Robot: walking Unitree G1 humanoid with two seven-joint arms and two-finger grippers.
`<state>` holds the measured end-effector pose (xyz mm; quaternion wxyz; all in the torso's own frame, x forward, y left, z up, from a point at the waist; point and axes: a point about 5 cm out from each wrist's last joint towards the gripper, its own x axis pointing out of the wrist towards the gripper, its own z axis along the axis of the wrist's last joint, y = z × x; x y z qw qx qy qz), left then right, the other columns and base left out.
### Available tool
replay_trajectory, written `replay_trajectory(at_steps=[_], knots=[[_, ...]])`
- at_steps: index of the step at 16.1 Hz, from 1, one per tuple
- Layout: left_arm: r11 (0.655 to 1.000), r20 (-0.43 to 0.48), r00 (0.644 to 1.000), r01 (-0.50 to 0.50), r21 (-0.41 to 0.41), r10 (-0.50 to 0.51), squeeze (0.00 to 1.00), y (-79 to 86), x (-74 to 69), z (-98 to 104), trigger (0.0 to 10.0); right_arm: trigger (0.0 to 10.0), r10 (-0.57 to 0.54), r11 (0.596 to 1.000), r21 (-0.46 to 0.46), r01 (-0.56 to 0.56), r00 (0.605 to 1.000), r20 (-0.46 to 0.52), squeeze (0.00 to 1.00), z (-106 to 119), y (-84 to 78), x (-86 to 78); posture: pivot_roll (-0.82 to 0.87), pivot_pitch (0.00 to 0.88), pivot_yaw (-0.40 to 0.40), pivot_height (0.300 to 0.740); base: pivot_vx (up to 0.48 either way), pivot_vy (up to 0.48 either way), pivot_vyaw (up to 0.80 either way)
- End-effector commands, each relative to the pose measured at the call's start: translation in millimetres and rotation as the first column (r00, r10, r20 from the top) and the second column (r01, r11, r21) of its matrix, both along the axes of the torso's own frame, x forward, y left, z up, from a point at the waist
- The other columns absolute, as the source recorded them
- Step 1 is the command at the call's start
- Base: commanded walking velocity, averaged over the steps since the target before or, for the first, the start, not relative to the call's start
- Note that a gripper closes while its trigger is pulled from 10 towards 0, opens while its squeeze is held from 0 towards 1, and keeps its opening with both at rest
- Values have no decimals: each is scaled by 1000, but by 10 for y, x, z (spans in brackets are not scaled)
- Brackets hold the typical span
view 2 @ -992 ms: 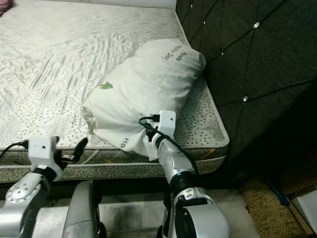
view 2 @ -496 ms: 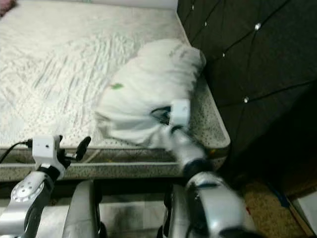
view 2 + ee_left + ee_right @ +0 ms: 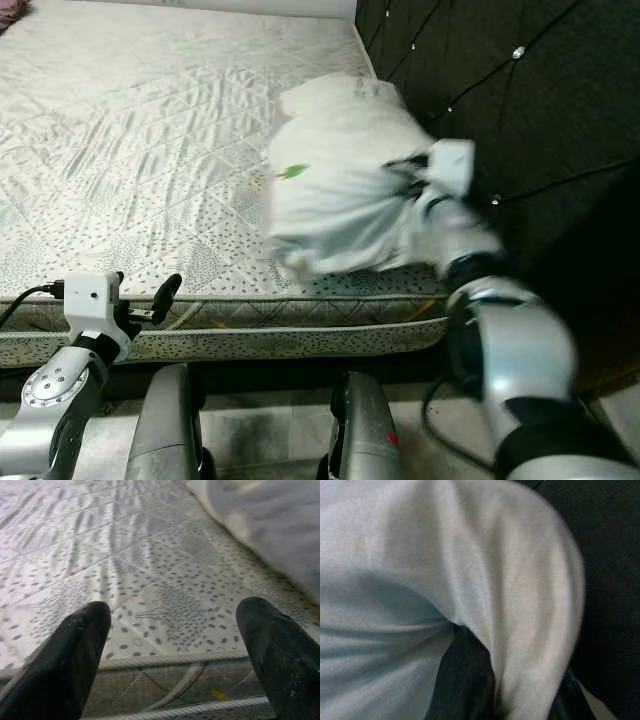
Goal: Clean up the room
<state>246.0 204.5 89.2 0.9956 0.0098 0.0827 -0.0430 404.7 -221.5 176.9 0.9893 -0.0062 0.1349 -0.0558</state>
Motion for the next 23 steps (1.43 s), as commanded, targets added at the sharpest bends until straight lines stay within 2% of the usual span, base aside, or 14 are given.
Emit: replay_trajectory(at_steps=[1, 3, 5, 6, 8, 11, 12, 13, 16, 19, 20, 21, 22, 23], knots=[[1000, 4, 1000, -16, 11, 16, 0, 23, -29, 1, 10000, 0, -45, 998, -35, 50, 989, 142, 0, 379, -164, 55, 132, 21, -127, 556, 0, 0, 0], [999, 1, 1000, -29, 20, 29, 0, 54, -37, -6, 10000, 0, -98, 990, -91, 112, 984, 150, 0, 326, -370, -19, 131, 21, -127, 556, 0, 0, 0], [999, 0, 999, -34, 21, 34, 0, 68, -25, -7, 10000, 0, -129, 978, -146, 151, 980, 148, 0, 221, -508, -97, 113, 20, -118, 556, 0, 0, 0], [999, 0, 999, -35, 21, 35, 0, 71, -19, -7, 10000, 0, -149, 975, -145, 169, 979, 140, 0, 160, -555, -132, 111, 20, -117, 556, 0, 0, 0], [999, 0, 999, -34, 22, 34, 0, 63, 0, -9, 10000, 0, -214, 969, -107, 224, 972, 93, 0, -101, -633, -248, 103, 16, -108, 556, 0, 0, 0], [999, -3, 1000, -27, 34, 27, 0, 47, 23, -13, 10000, 0, -231, 971, -54, 231, 973, 0, 0, -599, -485, -427, 102, 7, -94, 556, 0, 0, 0], [999, -3, 1000, -26, 43, 26, 0, 58, 31, -12, 10000, 0, -188, 982, -31, 187, 982, -28, 0, -793, -310, -501, 103, 1, -94, 556, 0, 0, 0], [999, -3, 1000, -27, 46, 28, 0, 68, 35, -9, 10000, 0, -150, 988, -29, 149, 988, -28, 0, -857, -207, -537, 105, 0, -96, 556, 0, 0, 0], [998, 1, 999, -32, 47, 32, 0, 78, 40, 0, 10000, 0, -103, 995, -1, 103, 995, -2, 0, -897, -46, -650, 106, 0, -100, 556, 0, 0, 0], [998, 0, 999, -35, 45, 35, 0, 57, 31, -16, 10000, 0, 13, 1000, -19, -14, 998, -56, 0, -997, 110, -722, 97, 6, -102, 556, 0, 0, 0], [998, 1, 999, -35, 46, 35, 0, 46, 42, -18, 10000, 0, 45, 997, -58, -49, 997, -64, 0, -916, 75, -604, 97, 4, -102, 556, 0, 0, 0], [998, 3, 999, -35, 47, 35, 0, 45, 56, -12, 10000, 0, 30, 995, -89, -34, 998, -47, 0, -730, -39, -452, 100, 3, -104, 556, 0, 0, 0], [998, 5, 999, -36, 48, 35, 0, 48, 60, -9, 10000, 0, 17, 996, -92, -21, 999, -39, 0, -650, -87, -401, 100, 3, -104, 556, 0, 0, 0], [998, 8, 999, -46, 52, 46, 0, 78, 57, -2, 10000, 0, -60, 992, -109, 60, 998, 7, 0, -353, -312, -283, 111, 1, -112, 556, 0, 0, 0]])
